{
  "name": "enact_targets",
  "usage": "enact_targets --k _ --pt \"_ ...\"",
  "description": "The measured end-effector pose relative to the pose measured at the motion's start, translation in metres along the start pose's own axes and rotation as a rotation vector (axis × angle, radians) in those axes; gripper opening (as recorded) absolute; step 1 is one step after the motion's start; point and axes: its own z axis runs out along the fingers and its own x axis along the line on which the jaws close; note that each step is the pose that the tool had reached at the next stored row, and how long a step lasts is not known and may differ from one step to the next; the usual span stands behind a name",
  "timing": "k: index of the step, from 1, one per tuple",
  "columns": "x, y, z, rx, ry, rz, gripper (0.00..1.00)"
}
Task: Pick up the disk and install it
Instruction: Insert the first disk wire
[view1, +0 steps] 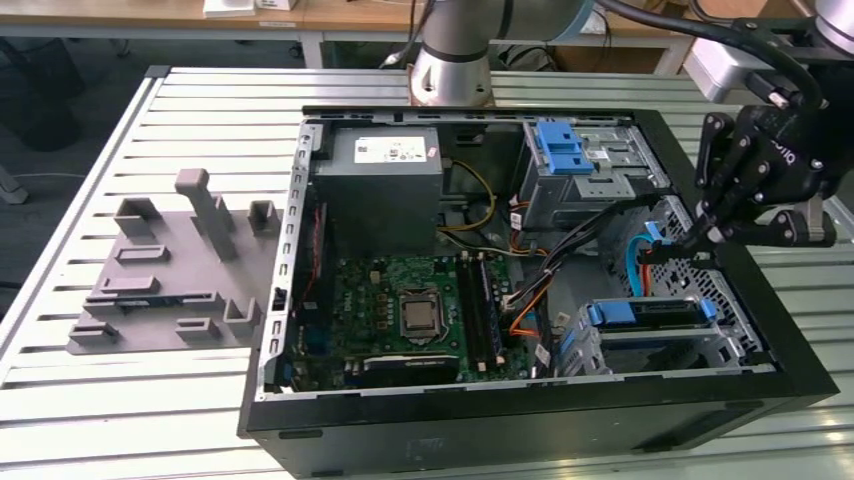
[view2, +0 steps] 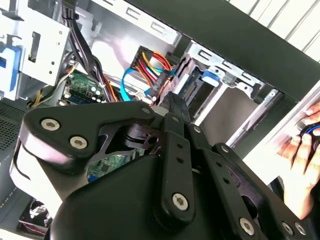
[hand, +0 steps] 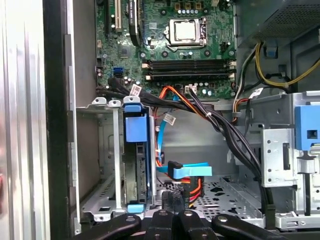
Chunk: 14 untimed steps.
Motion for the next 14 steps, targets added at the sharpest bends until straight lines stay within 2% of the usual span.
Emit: enact_targets --k 4,11,14 --pt "-0.0062 0.0002 0.0007 0.0049 -0.0003 0.004 0.11" --pt "-0.0066 0.0003 0.001 0.0057 -0.0001 0.005 0.11" --pt "-0.0068 0.0003 0.0032 0.0057 0.0001 0.005 0.11"
